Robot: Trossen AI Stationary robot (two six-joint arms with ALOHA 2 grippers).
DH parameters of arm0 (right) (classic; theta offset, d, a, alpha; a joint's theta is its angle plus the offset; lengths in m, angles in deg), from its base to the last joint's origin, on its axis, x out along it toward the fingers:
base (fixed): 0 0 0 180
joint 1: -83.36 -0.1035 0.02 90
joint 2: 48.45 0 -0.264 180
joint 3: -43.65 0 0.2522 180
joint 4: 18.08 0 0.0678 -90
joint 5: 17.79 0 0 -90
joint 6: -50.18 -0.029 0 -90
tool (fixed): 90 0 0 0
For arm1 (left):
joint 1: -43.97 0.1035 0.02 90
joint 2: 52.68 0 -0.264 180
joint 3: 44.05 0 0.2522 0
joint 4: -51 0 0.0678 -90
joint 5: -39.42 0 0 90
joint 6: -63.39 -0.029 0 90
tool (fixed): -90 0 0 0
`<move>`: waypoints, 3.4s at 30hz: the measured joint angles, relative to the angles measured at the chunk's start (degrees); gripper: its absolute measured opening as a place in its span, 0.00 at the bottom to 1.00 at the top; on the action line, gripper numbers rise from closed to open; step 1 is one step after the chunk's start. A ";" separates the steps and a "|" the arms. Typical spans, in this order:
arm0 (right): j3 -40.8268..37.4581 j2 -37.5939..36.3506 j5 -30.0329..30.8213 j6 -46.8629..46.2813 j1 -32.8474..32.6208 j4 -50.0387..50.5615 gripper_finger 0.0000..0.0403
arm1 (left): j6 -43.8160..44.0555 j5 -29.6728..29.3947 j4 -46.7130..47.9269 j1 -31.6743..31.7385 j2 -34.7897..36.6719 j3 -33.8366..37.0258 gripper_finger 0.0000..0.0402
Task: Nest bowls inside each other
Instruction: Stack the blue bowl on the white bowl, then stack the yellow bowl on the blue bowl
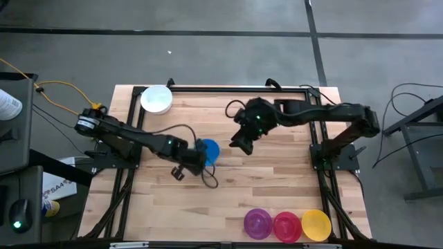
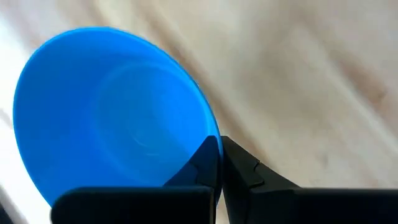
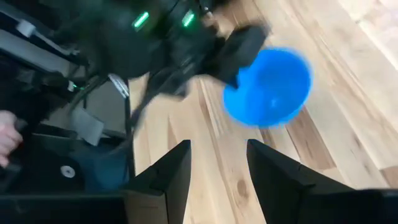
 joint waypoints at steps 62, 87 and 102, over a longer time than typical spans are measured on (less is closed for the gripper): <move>-0.04 0.23 12.23 -1.38 -11.96 2.55 0.37 | 18.67 1.12 -1.74 64.98 1.89 10.63 0.00; -0.04 0.23 11.99 -1.40 -11.98 2.55 0.37 | 15.92 -2.53 -1.84 64.97 -2.27 9.27 0.15; -0.04 0.23 11.99 -1.40 -11.98 2.55 0.37 | 16.13 0.86 7.48 64.94 -2.23 1.90 0.15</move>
